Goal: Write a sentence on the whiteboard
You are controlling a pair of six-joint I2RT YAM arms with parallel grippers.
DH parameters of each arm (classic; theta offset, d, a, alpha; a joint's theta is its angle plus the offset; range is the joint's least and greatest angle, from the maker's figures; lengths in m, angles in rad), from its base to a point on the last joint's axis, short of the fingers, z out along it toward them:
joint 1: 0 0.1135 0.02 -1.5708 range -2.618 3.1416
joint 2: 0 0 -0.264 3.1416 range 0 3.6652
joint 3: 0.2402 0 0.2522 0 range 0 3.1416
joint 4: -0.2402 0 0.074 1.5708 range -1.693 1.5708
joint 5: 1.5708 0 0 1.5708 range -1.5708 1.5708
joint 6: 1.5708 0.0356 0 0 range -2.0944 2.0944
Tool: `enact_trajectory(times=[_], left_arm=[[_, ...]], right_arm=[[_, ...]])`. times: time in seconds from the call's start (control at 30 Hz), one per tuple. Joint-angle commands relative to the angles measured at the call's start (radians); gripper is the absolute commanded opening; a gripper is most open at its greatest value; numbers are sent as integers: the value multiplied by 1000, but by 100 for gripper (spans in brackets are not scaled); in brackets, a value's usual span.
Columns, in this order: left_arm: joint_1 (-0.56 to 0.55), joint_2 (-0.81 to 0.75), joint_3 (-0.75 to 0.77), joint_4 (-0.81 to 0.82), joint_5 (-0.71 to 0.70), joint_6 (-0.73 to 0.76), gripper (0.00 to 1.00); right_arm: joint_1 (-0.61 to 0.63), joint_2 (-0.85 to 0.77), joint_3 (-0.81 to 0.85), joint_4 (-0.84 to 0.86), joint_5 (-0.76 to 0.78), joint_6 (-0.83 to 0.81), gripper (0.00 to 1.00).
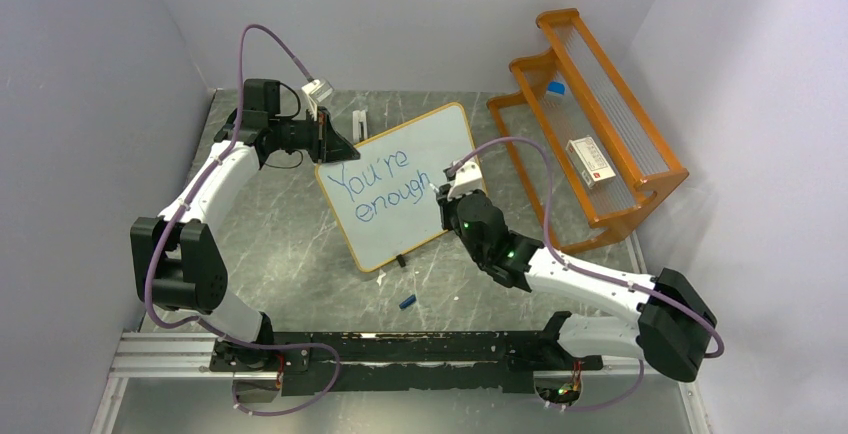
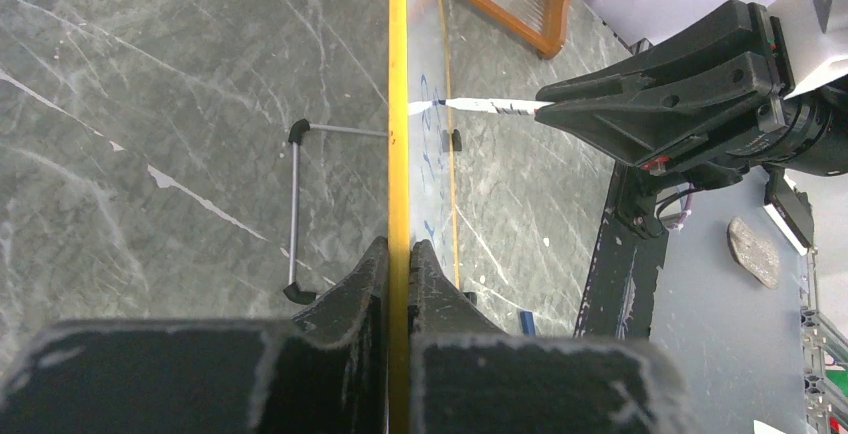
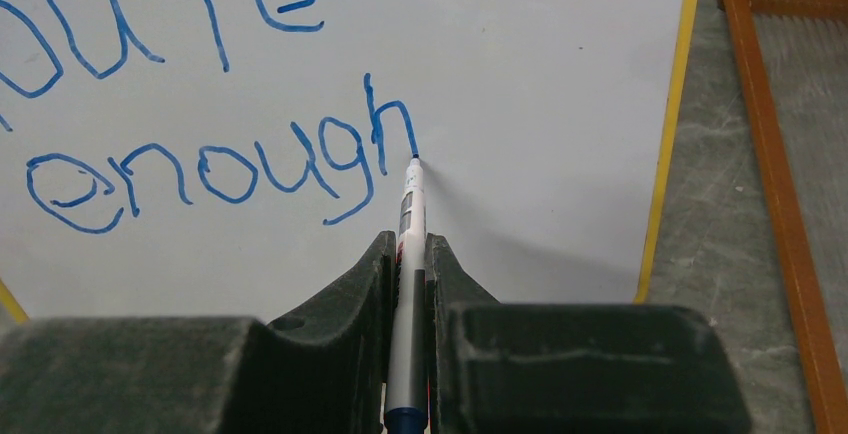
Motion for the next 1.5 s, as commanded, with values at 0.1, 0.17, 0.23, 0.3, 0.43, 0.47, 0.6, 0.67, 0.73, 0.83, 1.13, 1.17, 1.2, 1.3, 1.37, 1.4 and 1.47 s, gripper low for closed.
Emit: enact_trajectory(times=[0.1, 0.17, 0.23, 0.3, 0.43, 0.47, 0.6, 0.67, 0.73, 0.83, 1.13, 1.17, 1.2, 1.3, 1.37, 1.4, 1.47], left_arm=[[-5, 30, -4, -35, -70, 66, 5], [-5, 30, -4, -35, -71, 66, 5], [-5, 30, -3, -35, -71, 66, 5], [-5, 28, -4, -35, -73, 66, 5], [-5, 27, -4, -33, -74, 64, 5], [-5, 27, -4, -31, -74, 62, 5], [-5, 25, -5, -30, -75, 60, 5], [-5, 23, -8, -27, -75, 59, 5], [-5, 25, -7, -27, -75, 60, 5], [-5, 25, -6, -27, -74, 60, 5], [-5, 25, -6, -29, -74, 60, 5], [-5, 25, -7, -28, -73, 60, 5], [-5, 26, -6, -28, -73, 60, 5], [-5, 27, -5, -30, -74, 60, 5], [-5, 27, -5, -30, -75, 61, 5], [-5, 27, -6, -30, -74, 60, 5], [-5, 27, -5, -30, -73, 60, 5]], right_arm=[[-6, -23, -20, -33, 0, 23, 0], [-7, -34, -18, -30, 3, 16, 0], [-6, -50, -12, -35, 3, 11, 0], [-7, -67, -10, -39, 4, 8, 0], [-7, -101, -24, -38, 28, 13, 0], [-7, -101, -28, -39, 34, 15, 0], [-14, -98, -41, -36, 36, 36, 0], [-18, -105, -49, -27, 34, 47, 0], [-22, -100, -47, -28, 33, 47, 0], [-26, -93, -47, -22, 31, 48, 0], [-40, -70, -47, 12, 21, 48, 0], [-43, -67, -49, 18, 18, 47, 0], [-45, -64, -46, 20, 15, 49, 0], [-48, -53, -35, 26, 6, 47, 0], [-49, -53, -33, 32, 3, 45, 0], [-49, -52, -31, 34, 2, 44, 0], [-51, -45, -26, 35, 0, 42, 0]])
